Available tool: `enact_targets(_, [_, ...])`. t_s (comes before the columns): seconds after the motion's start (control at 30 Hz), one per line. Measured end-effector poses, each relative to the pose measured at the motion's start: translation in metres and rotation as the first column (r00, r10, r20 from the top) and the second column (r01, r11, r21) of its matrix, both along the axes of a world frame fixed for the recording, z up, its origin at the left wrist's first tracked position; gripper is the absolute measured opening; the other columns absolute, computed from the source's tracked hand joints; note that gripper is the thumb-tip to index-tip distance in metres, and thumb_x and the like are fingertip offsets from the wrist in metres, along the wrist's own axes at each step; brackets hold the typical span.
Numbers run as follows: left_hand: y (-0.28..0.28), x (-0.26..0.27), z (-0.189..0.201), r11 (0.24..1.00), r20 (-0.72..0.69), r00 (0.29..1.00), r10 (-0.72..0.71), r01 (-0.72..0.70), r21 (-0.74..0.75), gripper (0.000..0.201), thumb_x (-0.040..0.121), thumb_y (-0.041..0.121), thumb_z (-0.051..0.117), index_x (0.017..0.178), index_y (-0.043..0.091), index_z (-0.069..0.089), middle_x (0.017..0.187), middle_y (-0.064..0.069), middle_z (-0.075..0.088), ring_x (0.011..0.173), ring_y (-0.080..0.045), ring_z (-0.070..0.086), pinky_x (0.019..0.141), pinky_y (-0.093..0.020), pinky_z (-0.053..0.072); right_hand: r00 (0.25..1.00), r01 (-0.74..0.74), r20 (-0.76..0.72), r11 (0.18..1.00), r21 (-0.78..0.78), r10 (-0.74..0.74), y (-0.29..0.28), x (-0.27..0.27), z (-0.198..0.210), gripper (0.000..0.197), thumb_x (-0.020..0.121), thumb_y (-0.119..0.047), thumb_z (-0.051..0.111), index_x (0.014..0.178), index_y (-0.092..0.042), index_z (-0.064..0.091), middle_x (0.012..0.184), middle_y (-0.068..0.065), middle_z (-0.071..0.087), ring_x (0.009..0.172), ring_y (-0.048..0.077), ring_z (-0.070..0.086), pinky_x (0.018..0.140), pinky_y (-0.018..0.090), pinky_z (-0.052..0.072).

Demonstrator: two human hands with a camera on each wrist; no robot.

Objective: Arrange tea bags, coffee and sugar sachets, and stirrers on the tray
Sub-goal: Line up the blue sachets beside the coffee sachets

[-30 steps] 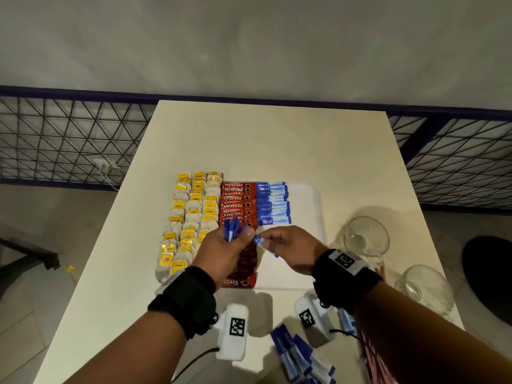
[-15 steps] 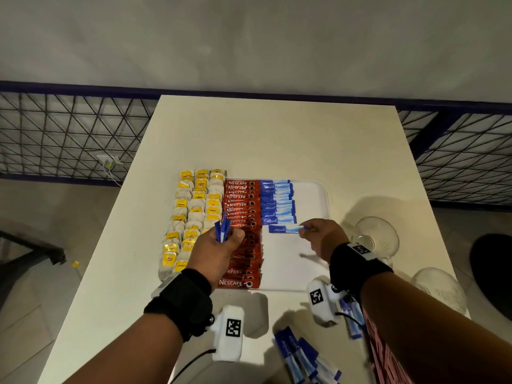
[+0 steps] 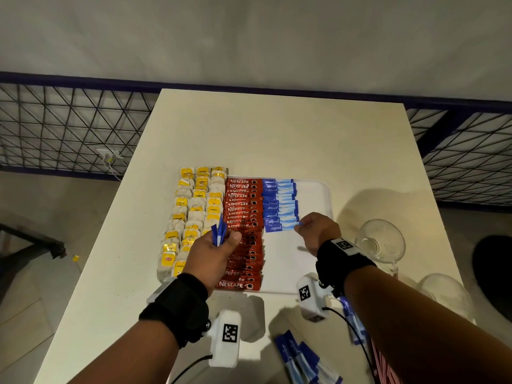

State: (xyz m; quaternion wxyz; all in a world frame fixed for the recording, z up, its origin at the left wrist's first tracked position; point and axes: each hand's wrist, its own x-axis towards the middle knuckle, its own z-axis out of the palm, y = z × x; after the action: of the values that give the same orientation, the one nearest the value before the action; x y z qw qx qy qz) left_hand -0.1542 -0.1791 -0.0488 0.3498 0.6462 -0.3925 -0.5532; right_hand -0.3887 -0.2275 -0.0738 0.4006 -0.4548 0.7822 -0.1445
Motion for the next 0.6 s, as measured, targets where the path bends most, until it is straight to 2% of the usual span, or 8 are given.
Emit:
enact_targets(0.03, [0.0,0.001,-0.002,1.0,0.004,1.0,0.003,-0.003,0.001,0.023,0.088,0.035,0.065,0.093,0.012,0.067,0.046,0.014,0.053,0.05,-0.006,0.043,0.055,-0.029,0.036,1.0,0.012,0.017,1.0,-0.001,-0.012,0.0,0.001,0.001,0.014,0.089,-0.024,0.065,0.1,-0.014,0.064,0.1,0.005,0.063,0.079,0.017,0.054,0.04,0.001,0.032])
enact_targets(0.07, [0.001,0.0,-0.001,1.0,0.001,1.0,-0.006,0.006,0.002,0.021,0.088,0.036,0.066,0.09,0.015,0.067,0.048,0.014,0.055,0.051,-0.006,0.045,0.057,-0.03,0.038,0.999,0.019,0.031,1.0,-0.003,-0.019,0.0,0.002,0.002,0.014,0.089,-0.023,0.065,0.1,-0.014,0.064,0.101,0.005,0.063,0.077,0.016,0.053,0.037,0.001,0.031])
enact_targets(0.17, [0.001,0.002,-0.003,1.0,-0.027,1.0,-0.005,0.005,0.0,0.021,0.086,0.042,0.069,0.087,0.021,0.068,0.06,0.01,0.066,0.061,-0.016,0.058,0.064,-0.035,0.047,0.999,0.03,0.037,1.0,-0.002,-0.03,-0.001,0.005,0.004,0.013,0.089,-0.024,0.066,0.099,-0.015,0.063,0.101,0.005,0.063,0.074,0.015,0.052,0.036,0.001,0.03])
enact_targets(0.3, [0.001,0.004,-0.003,1.0,-0.028,1.0,-0.007,0.007,-0.001,0.028,0.08,0.048,0.07,0.086,0.021,0.067,0.056,0.012,0.063,0.058,-0.015,0.053,0.06,-0.033,0.044,0.997,0.054,0.047,0.999,-0.002,-0.053,-0.001,0.009,0.006,0.011,0.089,-0.023,0.066,0.092,-0.018,0.057,0.099,0.004,0.061,0.064,0.008,0.049,0.033,0.003,0.03])
enact_targets(0.4, [0.0,0.005,-0.003,1.0,-0.051,0.999,-0.007,0.007,0.003,0.041,0.07,0.06,0.074,0.088,0.023,0.07,0.079,0.003,0.073,0.074,-0.022,0.066,0.076,-0.043,0.051,0.998,0.059,0.03,0.998,-0.004,-0.059,-0.001,0.009,0.006,0.013,0.089,-0.024,0.066,0.091,-0.018,0.055,0.098,0.004,0.061,0.059,0.004,0.047,0.031,0.004,0.028])
enact_targets(0.43, [0.001,0.006,-0.003,1.0,-0.058,0.998,-0.007,0.007,0.004,0.04,0.071,0.059,0.074,0.088,0.022,0.069,0.079,0.004,0.072,0.072,-0.021,0.065,0.075,-0.042,0.05,0.999,0.052,0.009,0.999,0.0,-0.052,-0.002,0.01,0.006,0.014,0.089,-0.026,0.066,0.091,-0.018,0.055,0.097,0.003,0.061,0.057,0.003,0.046,0.031,0.005,0.028])
enact_targets(0.53, [0.002,0.003,0.005,1.0,-0.056,0.998,-0.004,0.004,0.011,0.02,0.085,0.039,0.067,0.085,0.02,0.064,0.051,0.014,0.058,0.054,-0.008,0.047,0.058,-0.029,0.038,0.998,0.048,-0.026,0.999,0.015,-0.048,-0.002,0.012,0.008,0.018,0.089,-0.028,0.067,0.095,-0.018,0.053,0.097,0.003,0.061,0.054,0.002,0.046,0.032,0.006,0.03])
enact_targets(0.6, [0.003,0.001,0.009,0.999,-0.072,0.997,-0.011,0.013,0.031,0.012,0.094,0.028,0.06,0.084,0.021,0.058,0.046,0.014,0.048,0.047,-0.004,0.039,0.052,-0.025,0.032,0.997,0.078,-0.018,0.997,0.011,-0.078,-0.001,0.011,0.012,0.025,0.088,-0.03,0.068,0.101,-0.016,0.052,0.1,0.005,0.06,0.056,0.005,0.048,0.033,0.007,0.03])
